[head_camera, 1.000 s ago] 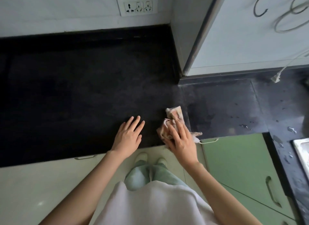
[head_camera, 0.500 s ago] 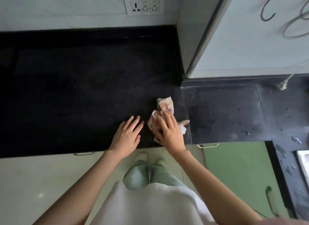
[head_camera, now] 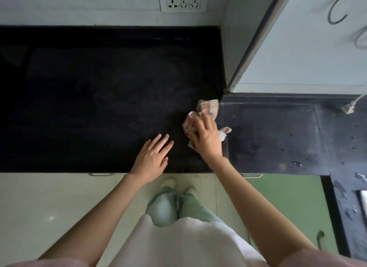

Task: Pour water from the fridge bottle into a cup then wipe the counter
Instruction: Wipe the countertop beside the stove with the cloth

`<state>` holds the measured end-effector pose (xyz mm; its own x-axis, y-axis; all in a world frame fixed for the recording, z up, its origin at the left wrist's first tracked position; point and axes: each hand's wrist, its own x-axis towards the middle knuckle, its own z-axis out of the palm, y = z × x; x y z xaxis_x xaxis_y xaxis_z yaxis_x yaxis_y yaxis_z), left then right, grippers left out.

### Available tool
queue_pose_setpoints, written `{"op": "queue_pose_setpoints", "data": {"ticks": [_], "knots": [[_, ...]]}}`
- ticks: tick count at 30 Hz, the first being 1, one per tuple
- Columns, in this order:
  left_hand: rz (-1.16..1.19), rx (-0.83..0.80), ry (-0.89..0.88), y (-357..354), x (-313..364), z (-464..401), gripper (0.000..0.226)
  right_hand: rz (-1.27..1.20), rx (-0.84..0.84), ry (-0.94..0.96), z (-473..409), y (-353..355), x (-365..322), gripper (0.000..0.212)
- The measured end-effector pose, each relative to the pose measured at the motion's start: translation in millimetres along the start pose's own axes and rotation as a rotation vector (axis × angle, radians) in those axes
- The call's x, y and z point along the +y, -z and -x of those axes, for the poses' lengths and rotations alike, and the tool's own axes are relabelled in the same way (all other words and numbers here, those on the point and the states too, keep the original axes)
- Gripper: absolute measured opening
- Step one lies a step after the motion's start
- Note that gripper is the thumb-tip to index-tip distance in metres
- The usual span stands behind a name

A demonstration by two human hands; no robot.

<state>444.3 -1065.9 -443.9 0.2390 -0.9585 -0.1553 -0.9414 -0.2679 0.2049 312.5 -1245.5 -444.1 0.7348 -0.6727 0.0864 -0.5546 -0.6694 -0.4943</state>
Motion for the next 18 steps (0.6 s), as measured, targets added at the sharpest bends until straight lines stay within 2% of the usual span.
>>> {"op": "queue_pose_setpoints", "data": {"ticks": [2, 4, 7, 10, 13, 15, 18], "knots": [[-0.002, 0.005, 0.001, 1, 1, 0, 0.055, 0.007, -0.05, 0.11, 23, -7, -12, 0.067], [-0.008, 0.001, 0.008, 3, 2, 0, 0.054, -0.029, -0.059, 0.171, 50, 0, -7, 0.057], [-0.009, -0.009, 0.024, 5, 4, -1, 0.054, -0.015, -0.004, 0.123, 73, 16, 23, 0.05], [-0.015, -0.019, 0.025, 6, 5, -2, 0.053, 0.016, 0.051, -0.036, 52, 26, 45, 0.059], [-0.002, -0.038, 0.02, 6, 4, -2, 0.053, 0.015, 0.035, -0.148, 4, 20, 28, 0.079], [-0.011, -0.048, 0.026, 8, 1, -2, 0.053, 0.017, 0.011, -0.137, -26, 5, 2, 0.083], [-0.01, -0.02, 0.045, 19, -21, -6, 0.051, 0.007, -0.029, -0.038, -38, -21, -38, 0.07]]}}
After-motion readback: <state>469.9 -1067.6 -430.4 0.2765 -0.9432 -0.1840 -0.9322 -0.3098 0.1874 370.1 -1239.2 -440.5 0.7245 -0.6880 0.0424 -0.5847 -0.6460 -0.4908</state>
